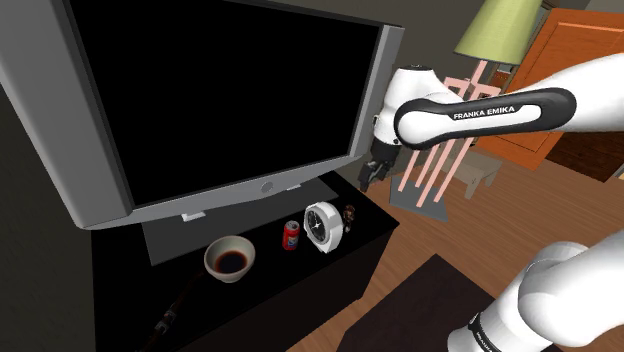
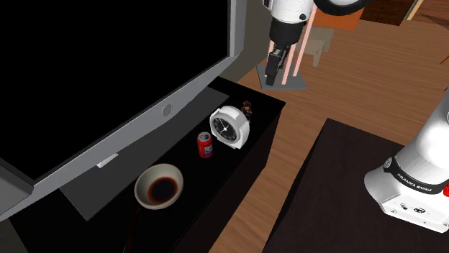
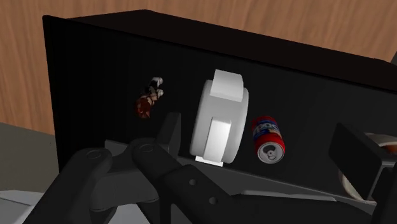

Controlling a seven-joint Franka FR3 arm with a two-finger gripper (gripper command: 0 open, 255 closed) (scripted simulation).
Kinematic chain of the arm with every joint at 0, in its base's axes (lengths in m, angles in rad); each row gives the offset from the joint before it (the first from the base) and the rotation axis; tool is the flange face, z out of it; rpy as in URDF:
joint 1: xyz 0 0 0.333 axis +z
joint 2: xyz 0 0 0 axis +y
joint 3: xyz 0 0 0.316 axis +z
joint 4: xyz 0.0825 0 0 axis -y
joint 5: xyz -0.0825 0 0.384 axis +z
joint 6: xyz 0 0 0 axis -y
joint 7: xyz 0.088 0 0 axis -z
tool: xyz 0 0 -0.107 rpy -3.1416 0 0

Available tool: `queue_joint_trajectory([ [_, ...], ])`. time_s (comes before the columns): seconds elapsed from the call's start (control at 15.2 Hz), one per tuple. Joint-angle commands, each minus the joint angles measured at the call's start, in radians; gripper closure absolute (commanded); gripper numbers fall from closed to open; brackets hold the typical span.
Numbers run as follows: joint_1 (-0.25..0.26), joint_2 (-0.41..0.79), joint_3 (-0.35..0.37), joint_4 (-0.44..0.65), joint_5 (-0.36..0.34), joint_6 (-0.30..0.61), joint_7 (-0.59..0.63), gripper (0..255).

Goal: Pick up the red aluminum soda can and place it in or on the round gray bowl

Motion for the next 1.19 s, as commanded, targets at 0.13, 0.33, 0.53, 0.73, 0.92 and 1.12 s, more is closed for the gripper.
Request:
queue_joint_trajectory([
  [0.13, 0.006, 0.143, 0.022, 0.03, -0.001, 0.105, 0.04, 0],
  [0.33, 0.01, 0.256, 0.033, 0.068, -0.008, 0.173, 0.067, 0],
  [0.53, 0.016, 0.371, 0.042, 0.119, -0.019, 0.231, 0.096, 0],
  [0.73, 0.024, 0.488, 0.048, 0.18, -0.033, 0.278, 0.123, 0],
  [0.92, 0.035, 0.605, 0.048, 0.253, -0.048, 0.316, 0.149, 0],
  [1.12, 0.05, 0.722, 0.046, 0.336, -0.06, 0.343, 0.172, 0],
])
